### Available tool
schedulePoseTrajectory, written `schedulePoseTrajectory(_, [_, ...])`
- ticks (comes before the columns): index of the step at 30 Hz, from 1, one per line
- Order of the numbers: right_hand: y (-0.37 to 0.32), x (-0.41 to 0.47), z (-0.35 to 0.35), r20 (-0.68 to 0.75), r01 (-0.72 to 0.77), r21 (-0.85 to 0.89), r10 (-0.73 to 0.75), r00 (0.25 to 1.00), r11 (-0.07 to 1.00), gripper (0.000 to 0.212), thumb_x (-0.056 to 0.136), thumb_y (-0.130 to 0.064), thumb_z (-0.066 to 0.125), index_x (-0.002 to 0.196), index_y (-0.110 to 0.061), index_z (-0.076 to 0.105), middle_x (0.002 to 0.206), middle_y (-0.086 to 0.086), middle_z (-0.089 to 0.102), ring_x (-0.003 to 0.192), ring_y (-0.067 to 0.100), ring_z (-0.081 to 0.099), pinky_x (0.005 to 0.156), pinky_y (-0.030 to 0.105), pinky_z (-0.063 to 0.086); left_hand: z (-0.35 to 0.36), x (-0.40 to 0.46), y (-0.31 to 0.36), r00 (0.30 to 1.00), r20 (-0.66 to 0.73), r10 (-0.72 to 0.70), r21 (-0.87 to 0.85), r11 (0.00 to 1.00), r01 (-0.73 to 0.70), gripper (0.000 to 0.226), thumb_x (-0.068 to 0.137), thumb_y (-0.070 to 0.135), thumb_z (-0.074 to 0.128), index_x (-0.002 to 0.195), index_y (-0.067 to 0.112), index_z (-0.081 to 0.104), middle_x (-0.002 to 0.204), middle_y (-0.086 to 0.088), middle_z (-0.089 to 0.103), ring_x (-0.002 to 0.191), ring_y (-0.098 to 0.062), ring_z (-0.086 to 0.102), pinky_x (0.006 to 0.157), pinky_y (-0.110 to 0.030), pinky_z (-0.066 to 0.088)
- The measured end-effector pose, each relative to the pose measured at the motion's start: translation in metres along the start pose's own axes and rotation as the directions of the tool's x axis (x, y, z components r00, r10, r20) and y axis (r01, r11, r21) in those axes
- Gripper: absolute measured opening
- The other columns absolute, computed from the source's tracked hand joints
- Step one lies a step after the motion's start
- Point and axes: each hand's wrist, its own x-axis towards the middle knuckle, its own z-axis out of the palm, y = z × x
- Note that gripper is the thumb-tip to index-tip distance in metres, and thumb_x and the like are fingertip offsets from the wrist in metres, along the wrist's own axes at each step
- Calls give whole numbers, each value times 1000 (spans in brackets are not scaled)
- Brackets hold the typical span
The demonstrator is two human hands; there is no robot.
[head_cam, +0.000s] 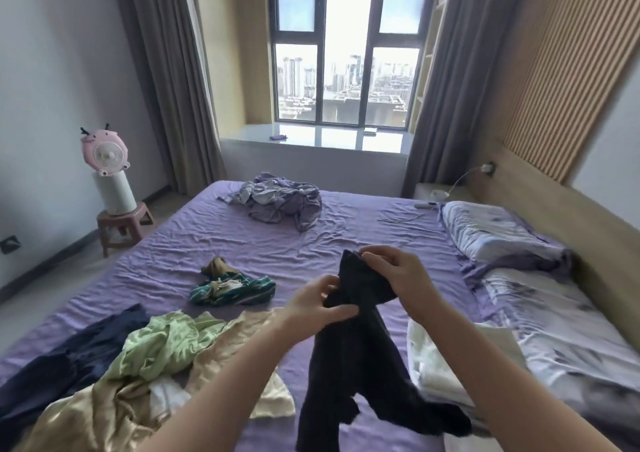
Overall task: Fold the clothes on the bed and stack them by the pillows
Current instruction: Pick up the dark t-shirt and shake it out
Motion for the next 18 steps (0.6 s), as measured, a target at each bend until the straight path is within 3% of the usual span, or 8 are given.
schedulePoseTrajectory(2, [-12,-16,-18,120,18,-52,-12,993,999,11,84,-15,68,94,-16,72,86,0,70,70,-1,62,64,11,49,14,-3,16,998,-47,39,51,998,-36,18,80,3,72,85,17,62,80,3,64,73,-7,58,71,-27,46])
schedulePoseTrajectory(5, [-26,-33,-43,266,62,-231,2,964,971,27,79,-11,73,105,-15,68,88,-4,69,75,2,61,70,13,50,28,-9,37,998,15,62,-69,996,-61,19,84,-4,64,86,14,65,74,9,66,72,-2,59,71,-22,48])
schedulePoseTrajectory(8, [-41,-36,-66,83,130,-304,-109,991,944,14,81,-7,69,93,-14,68,82,-3,65,75,7,57,67,10,43,34,-15,56,998,20,63,-168,984,-59,6,88,5,63,88,10,67,76,6,67,74,-5,60,72,-19,48])
schedulePoseTrajectory(11, [-54,-31,-89,-109,155,-225,-182,977,962,9,83,-14,69,92,-13,67,85,0,68,78,10,59,71,18,45,27,-16,76,993,-47,108,-203,972,-116,9,90,9,60,83,9,66,76,1,63,72,-6,57,70,-17,45])
schedulePoseTrajectory(14, [-68,-28,-101,-83,226,-85,-233,969,970,5,86,-16,66,90,-15,64,80,0,72,76,11,66,66,15,50,19,-16,86,986,-124,112,-119,985,-127,8,91,5,59,83,4,62,77,-4,61,72,-10,54,72,-20,43])
schedulePoseTrajectory(18, [-84,-24,-94,7,256,10,-256,967,967,5,88,-18,63,93,-17,63,88,5,74,85,22,69,76,30,57,18,-18,92,964,-219,148,107,986,-127,5,91,7,60,89,3,62,79,-4,62,73,-11,55,71,-20,43])
